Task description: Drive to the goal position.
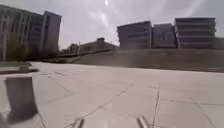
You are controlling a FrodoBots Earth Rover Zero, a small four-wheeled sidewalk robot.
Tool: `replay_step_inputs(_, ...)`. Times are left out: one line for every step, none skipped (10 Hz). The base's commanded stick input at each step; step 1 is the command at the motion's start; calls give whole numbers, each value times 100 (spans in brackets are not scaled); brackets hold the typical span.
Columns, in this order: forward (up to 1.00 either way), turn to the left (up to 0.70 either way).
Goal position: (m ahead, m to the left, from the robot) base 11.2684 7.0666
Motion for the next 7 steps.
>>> replay_step_inputs(70, 0)
replay_step_inputs(70, 0)
replay_step_inputs(70, 0)
replay_step_inputs(70, 0)
replay_step_inputs(70, 0)
replay_step_inputs(70, 27)
replay_step_inputs(70, 27)
